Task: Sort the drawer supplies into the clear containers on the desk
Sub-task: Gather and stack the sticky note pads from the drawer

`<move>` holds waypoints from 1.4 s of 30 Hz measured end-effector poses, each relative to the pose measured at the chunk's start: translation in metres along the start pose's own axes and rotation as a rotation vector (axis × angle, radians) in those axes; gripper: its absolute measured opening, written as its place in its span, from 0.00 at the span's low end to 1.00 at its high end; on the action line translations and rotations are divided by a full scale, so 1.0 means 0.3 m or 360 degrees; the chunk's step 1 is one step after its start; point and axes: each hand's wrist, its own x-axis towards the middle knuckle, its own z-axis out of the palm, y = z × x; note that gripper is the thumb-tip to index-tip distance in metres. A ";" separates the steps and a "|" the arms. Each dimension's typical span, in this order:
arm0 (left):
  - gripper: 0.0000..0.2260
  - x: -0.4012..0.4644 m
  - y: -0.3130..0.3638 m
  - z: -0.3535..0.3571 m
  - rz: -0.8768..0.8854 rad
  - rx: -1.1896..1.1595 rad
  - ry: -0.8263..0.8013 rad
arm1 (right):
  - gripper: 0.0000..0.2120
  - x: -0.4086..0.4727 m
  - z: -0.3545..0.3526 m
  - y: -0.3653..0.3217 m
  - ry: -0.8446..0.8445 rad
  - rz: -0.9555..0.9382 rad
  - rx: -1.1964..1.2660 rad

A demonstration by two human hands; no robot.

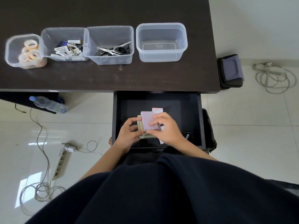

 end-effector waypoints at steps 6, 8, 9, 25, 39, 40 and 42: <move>0.16 -0.004 0.004 0.011 0.0037 0.0010 -0.0108 | 0.15 0.004 0.003 -0.033 0.0289 0.0374 0.0218; 0.16 -0.005 0.002 0.013 0.0039 0.0017 -0.0118 | 0.18 0.000 0.008 -0.023 0.0228 0.0418 0.0193; 0.16 -0.007 0.000 0.010 0.0032 0.0005 -0.0101 | 0.18 -0.003 0.014 -0.016 0.0200 0.0452 0.0205; 0.17 -0.020 -0.005 -0.015 -0.0041 -0.0249 -0.0018 | 0.19 -0.005 0.035 -0.033 0.0110 0.0658 0.0658; 0.19 -0.047 0.016 0.013 0.0098 0.0044 0.0089 | 0.19 -0.010 0.059 -0.030 0.0133 0.0495 0.0402; 0.20 -0.053 0.018 0.013 0.0120 0.0080 0.0090 | 0.18 -0.012 0.058 -0.028 0.0114 0.0481 0.0400; 0.22 -0.065 0.020 0.016 0.0159 0.0160 0.0104 | 0.17 -0.014 0.061 -0.023 0.0069 0.0464 0.0395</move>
